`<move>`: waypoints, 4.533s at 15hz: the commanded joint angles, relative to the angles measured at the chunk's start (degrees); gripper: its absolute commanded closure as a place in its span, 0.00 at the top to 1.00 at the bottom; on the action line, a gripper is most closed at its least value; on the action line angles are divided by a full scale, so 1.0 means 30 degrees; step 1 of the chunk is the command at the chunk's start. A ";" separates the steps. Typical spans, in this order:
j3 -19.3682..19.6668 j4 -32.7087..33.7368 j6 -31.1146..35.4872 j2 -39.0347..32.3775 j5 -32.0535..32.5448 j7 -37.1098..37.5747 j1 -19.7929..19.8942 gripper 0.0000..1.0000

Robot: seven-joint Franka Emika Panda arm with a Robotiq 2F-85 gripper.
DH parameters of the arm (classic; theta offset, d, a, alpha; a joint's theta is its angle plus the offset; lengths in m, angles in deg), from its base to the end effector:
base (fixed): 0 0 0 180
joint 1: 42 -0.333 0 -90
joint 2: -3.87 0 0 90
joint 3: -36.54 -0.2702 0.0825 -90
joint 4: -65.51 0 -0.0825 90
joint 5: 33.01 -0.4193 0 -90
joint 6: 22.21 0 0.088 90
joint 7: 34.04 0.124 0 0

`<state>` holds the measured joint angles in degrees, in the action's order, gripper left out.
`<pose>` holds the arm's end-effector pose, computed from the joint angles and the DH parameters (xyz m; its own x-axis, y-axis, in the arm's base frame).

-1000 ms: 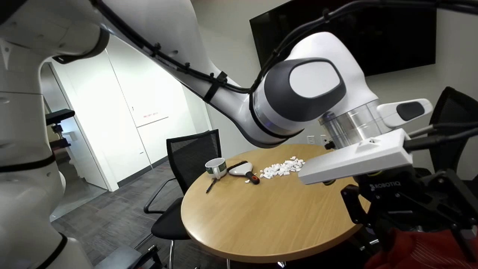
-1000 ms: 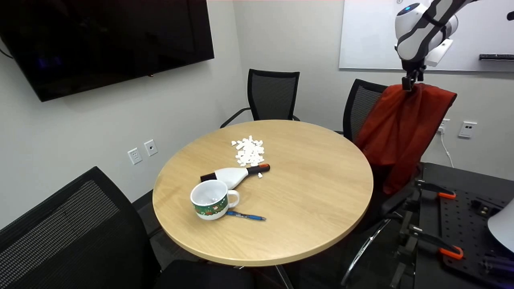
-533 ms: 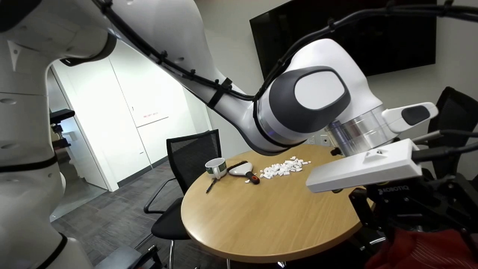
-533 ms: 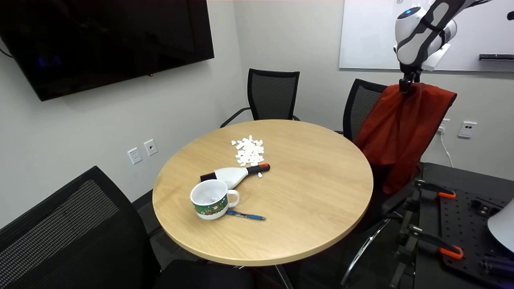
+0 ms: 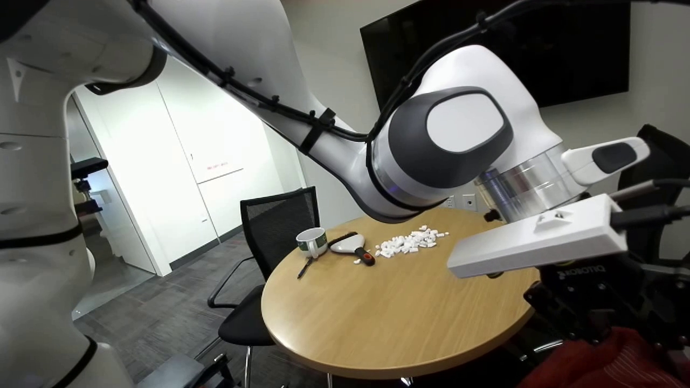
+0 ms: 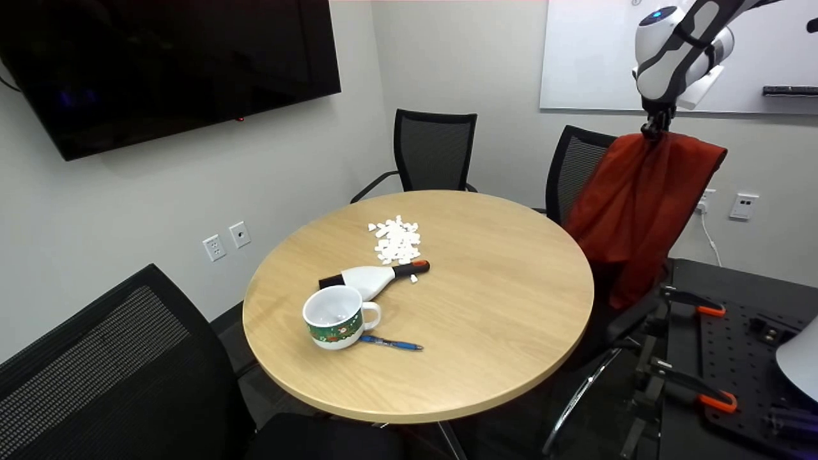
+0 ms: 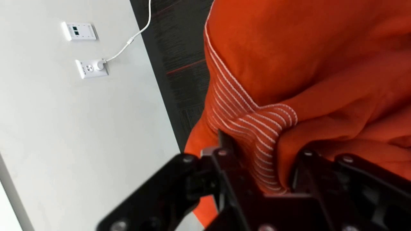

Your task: Pick the brown jacket on the chair then place it on the table

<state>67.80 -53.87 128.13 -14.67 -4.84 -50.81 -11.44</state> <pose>0.2983 -0.5468 0.2314 0.9407 -0.3384 -0.0256 -0.2841 -0.8266 0.4858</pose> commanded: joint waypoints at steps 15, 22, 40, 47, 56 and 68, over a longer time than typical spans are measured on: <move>-0.1825 -0.3245 -0.7899 1.0745 -0.0504 -0.9164 -0.1319 0.03; -0.3305 -0.3542 -1.1156 1.6323 -0.2141 -0.9345 -0.3340 0.03; -0.3163 -0.0090 -1.7181 1.8353 -1.1336 -1.2163 -0.8641 0.03; -0.3926 0.1930 -1.7177 1.8085 -1.2714 -1.2155 -1.0447 0.03; -0.3558 0.0117 -1.3968 1.5291 -1.2762 -1.4572 -1.0566 0.03; -0.3676 -0.4647 -0.7624 1.2054 -1.3340 -1.7913 -0.9701 0.03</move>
<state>57.70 -65.79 101.41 24.05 -43.88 -102.68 -42.29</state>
